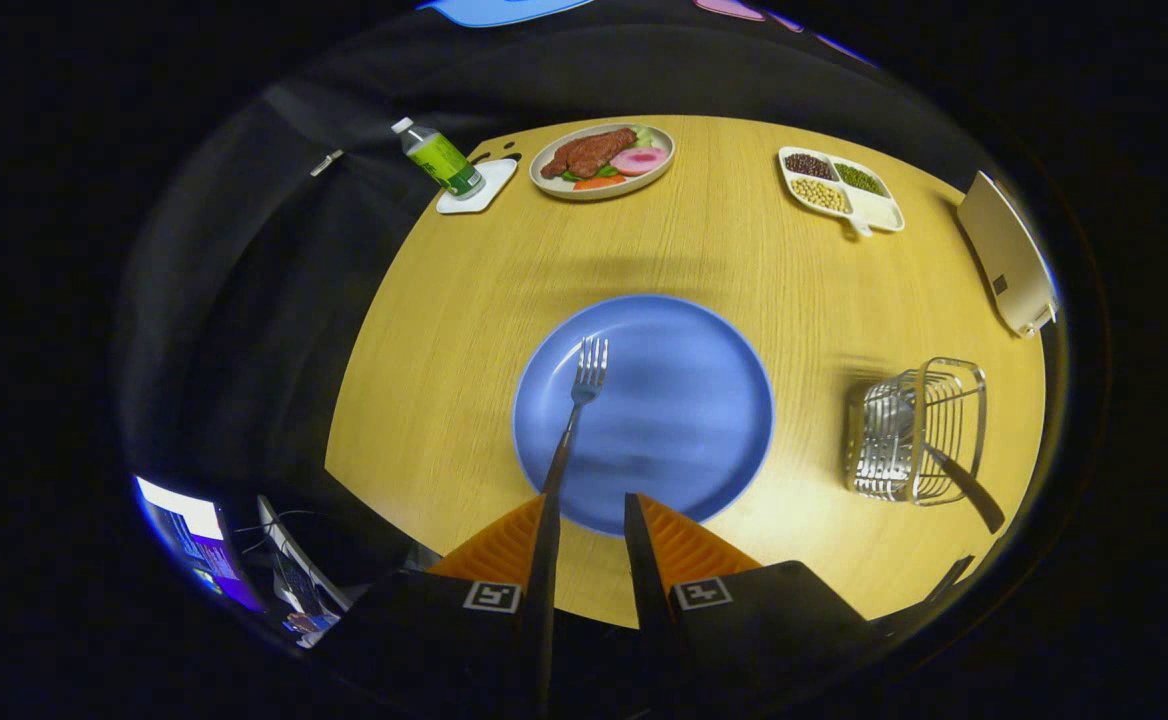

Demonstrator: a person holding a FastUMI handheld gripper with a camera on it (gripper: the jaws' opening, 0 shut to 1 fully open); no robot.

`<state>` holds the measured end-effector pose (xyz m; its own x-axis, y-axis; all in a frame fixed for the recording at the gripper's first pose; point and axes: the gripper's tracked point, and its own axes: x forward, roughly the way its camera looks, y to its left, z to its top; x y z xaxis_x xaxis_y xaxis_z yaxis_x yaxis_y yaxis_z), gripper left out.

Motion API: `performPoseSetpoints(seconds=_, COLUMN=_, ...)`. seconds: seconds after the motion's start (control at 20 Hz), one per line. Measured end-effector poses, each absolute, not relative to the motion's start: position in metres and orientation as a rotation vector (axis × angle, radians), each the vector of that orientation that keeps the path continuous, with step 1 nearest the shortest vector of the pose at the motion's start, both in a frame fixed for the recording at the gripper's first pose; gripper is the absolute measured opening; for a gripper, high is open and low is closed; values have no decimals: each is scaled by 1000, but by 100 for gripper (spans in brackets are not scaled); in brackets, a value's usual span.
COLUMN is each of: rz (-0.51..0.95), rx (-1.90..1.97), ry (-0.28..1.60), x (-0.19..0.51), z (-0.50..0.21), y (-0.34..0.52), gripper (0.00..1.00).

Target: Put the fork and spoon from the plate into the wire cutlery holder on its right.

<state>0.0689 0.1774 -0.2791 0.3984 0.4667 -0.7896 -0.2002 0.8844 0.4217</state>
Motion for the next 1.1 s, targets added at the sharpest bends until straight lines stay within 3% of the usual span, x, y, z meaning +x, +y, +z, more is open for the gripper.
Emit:
performPoseSetpoints(seconds=0.1, rz=408, rx=308, ry=1115, x=74, z=-294, y=191, gripper=45)
performPoseSetpoints(seconds=0.75, rz=268, rx=298, ry=1216, x=101, z=-357, y=229, gripper=45)
performPoseSetpoints(seconds=0.85, rz=267, rx=280, ry=1204, x=104, z=-355, y=224, gripper=31)
performPoseSetpoints(seconds=0.9, rz=286, rx=289, ry=1206, x=104, z=-357, y=223, gripper=15)
performPoseSetpoints(seconds=1.1, rz=359, rx=414, ry=1166, x=105, z=-352, y=219, gripper=6)
